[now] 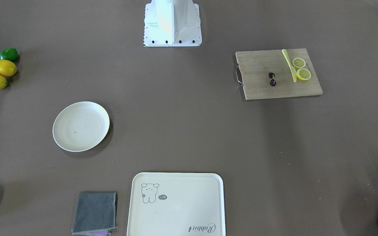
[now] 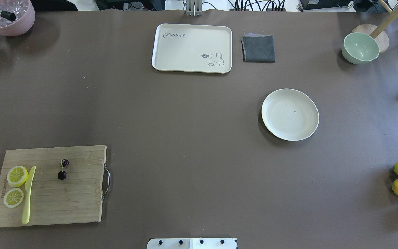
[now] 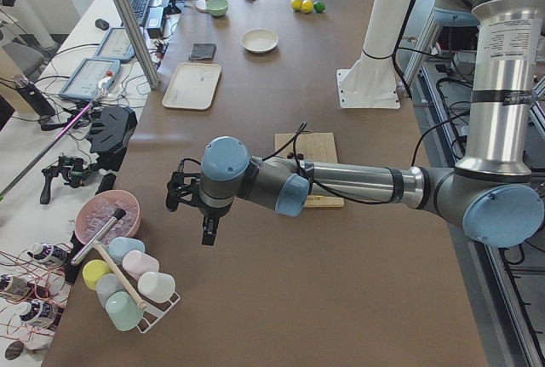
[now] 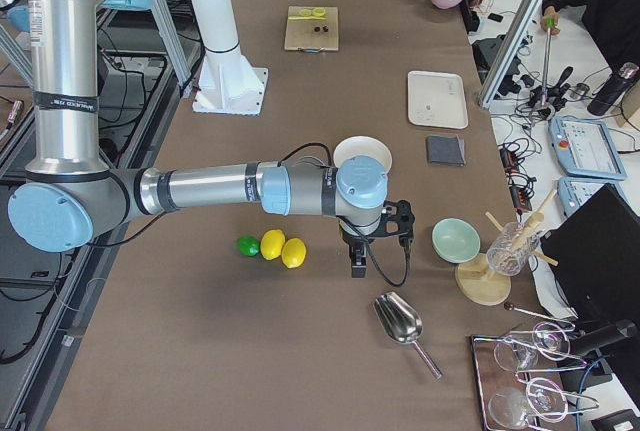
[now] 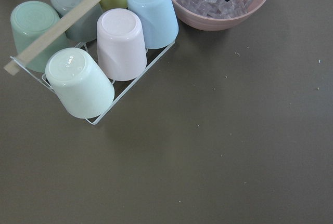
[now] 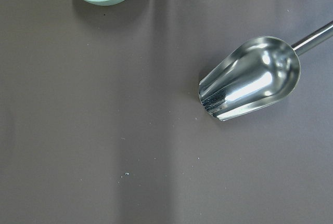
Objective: Place red cherry on plate
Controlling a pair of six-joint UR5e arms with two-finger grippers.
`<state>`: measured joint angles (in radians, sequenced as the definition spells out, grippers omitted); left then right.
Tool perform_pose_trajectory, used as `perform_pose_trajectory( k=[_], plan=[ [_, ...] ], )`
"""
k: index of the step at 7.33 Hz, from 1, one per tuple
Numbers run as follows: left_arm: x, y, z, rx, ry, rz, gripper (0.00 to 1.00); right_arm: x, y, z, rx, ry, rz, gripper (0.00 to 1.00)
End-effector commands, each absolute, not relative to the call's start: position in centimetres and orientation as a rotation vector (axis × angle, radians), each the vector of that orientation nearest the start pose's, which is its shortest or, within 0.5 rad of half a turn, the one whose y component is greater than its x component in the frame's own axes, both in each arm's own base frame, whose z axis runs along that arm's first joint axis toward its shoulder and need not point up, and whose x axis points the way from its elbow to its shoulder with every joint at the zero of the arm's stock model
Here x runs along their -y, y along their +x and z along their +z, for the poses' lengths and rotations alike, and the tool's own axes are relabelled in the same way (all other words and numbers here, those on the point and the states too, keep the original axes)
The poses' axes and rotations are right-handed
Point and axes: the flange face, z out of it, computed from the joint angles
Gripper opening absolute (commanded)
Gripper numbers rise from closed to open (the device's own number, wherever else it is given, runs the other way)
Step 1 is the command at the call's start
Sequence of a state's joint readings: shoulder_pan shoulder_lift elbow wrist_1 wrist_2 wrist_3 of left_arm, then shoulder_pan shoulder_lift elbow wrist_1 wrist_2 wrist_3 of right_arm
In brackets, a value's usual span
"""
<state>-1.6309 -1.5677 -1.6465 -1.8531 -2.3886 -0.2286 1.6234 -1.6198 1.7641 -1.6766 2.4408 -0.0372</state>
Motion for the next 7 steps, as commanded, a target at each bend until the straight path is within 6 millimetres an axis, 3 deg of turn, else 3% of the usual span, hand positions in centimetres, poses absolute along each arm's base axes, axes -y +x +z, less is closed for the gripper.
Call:
perform_pose_trajectory(
  k=[1, 7],
  plan=[
    [49.53, -9.03, 59.53, -0.835, 0.252, -0.130, 0.98, 46.89, 8.24, 58.73, 0.868, 0.082, -0.003, 1.00],
    [49.34, -9.02, 59.64, -0.835, 0.253, -0.130, 0.98, 47.34, 8.26, 58.07, 0.869, 0.077, 0.030, 1.00]
  ],
)
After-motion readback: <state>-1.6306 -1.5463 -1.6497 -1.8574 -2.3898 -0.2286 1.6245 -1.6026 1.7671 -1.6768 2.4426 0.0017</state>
